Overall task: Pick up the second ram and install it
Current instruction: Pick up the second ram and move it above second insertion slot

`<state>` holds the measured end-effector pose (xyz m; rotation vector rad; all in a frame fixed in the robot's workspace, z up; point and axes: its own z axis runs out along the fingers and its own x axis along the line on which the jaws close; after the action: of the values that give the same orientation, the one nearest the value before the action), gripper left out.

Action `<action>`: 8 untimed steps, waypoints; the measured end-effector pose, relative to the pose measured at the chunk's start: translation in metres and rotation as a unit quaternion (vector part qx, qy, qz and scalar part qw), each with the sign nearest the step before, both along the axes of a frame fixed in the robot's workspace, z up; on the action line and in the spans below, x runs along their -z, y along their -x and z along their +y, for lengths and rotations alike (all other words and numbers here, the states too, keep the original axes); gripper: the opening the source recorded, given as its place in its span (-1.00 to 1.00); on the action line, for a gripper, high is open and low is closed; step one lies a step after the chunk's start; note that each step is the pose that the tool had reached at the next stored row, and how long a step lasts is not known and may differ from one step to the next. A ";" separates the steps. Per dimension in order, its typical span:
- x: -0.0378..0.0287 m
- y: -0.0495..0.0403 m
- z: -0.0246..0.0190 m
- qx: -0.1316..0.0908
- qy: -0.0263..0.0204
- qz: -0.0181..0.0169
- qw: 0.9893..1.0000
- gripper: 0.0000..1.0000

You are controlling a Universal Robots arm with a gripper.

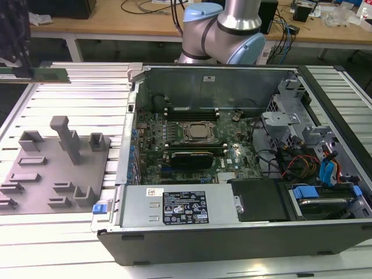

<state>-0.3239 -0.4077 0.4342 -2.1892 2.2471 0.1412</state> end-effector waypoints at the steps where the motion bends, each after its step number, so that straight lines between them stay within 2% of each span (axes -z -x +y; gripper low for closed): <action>1: 0.0000 -0.0068 0.0000 0.000 0.000 0.000 1.000 -0.73; 3: 0.0001 -0.0274 0.0000 0.000 0.000 0.001 1.000 -0.73; 8: 0.0001 -0.0544 0.0000 0.000 0.000 0.003 1.000 -0.73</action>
<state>-0.2695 -0.4076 0.4341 -2.1919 2.2505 0.1486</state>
